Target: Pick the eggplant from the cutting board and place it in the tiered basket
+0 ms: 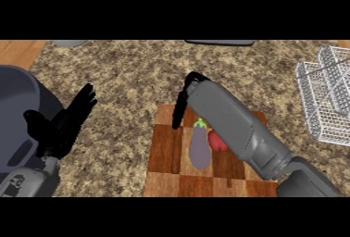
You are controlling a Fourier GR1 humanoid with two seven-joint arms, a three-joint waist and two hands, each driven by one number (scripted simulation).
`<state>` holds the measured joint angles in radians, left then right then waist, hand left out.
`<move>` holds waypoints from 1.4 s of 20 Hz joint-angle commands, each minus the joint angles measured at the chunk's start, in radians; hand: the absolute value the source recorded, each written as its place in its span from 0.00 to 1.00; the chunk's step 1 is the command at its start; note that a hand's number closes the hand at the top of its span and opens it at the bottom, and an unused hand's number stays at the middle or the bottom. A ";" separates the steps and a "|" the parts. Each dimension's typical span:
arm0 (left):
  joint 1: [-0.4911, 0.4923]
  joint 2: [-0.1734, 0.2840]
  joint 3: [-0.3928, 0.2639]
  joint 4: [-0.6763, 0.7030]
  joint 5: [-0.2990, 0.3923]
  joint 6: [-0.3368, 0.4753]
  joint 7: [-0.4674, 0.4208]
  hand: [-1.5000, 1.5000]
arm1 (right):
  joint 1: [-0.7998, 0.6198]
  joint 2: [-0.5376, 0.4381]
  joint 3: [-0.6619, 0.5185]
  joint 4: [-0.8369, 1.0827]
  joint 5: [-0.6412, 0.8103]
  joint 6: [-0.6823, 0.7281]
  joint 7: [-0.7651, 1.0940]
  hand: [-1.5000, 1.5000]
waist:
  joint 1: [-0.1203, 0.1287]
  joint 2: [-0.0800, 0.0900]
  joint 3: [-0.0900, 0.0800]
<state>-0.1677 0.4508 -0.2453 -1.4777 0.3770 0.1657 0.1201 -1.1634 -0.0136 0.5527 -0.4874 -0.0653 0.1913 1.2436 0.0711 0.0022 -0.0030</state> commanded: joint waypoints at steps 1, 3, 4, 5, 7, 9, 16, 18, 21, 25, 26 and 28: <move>-0.004 -0.021 -0.005 0.008 -0.011 0.011 -0.003 0.50 | 0.023 0.013 0.081 0.023 -0.041 0.063 0.243 0.00 | -0.005 0.002 0.000; 0.043 0.001 0.005 -0.010 -0.009 -0.009 -0.024 0.50 | -0.005 0.013 0.093 0.033 -0.068 0.071 0.244 0.00 | -0.009 -0.004 0.000; 0.036 0.020 0.012 -0.016 0.007 -0.033 0.003 0.50 | 0.028 0.013 0.136 -0.004 -0.074 0.039 0.244 0.00 | -0.006 -0.005 0.001; 0.051 0.011 0.009 -0.044 0.005 -0.012 0.012 0.50 | 0.056 0.013 0.144 0.005 -0.074 0.031 0.242 0.00 | -0.009 -0.004 0.002; 0.038 0.014 0.028 -0.019 0.003 -0.013 0.005 0.50 | 0.047 0.013 0.174 -0.010 -0.087 0.048 0.244 0.00 | -0.023 -0.003 0.001; 0.060 0.024 0.046 -0.026 0.007 -0.016 -0.004 0.50 | 0.068 0.013 0.221 -0.039 -0.068 0.016 0.244 0.00 | -0.035 -0.007 0.001; 0.098 0.004 0.036 -0.046 -0.023 0.002 -0.016 0.50 | 0.087 0.013 0.296 -0.075 -0.071 0.049 0.244 0.00 | -0.069 -0.015 0.002; 0.072 -0.003 0.054 0.001 -0.014 -0.018 -0.031 0.50 | 0.063 0.013 0.292 -0.045 -0.083 0.066 0.237 0.00 | -0.068 -0.006 0.001; 0.092 0.011 0.049 -0.056 -0.019 -0.010 0.002 0.50 | 0.155 0.013 0.301 -0.039 -0.144 0.062 0.216 1.00 | -0.055 -0.007 0.002; 0.052 0.006 0.046 -0.037 -0.033 -0.008 0.017 0.50 | 0.117 0.012 0.297 -0.069 -0.216 0.120 0.223 1.00 | -0.048 -0.003 0.002; 0.059 0.007 0.057 -0.028 -0.020 -0.019 0.010 0.50 | 0.149 0.012 0.328 -0.080 -0.208 0.110 0.214 1.00 | -0.051 -0.004 0.001; 0.037 -0.001 0.058 -0.048 -0.017 -0.004 0.040 0.50 | 0.152 0.012 0.352 -0.101 -0.232 0.105 0.219 1.00 | -0.042 -0.002 0.002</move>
<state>-0.1049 0.4560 -0.1918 -1.5169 0.3567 0.1534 0.1299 -1.0556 -0.0399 0.8763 -0.5641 -0.2343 0.2033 1.2367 0.0225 -0.0188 -0.0082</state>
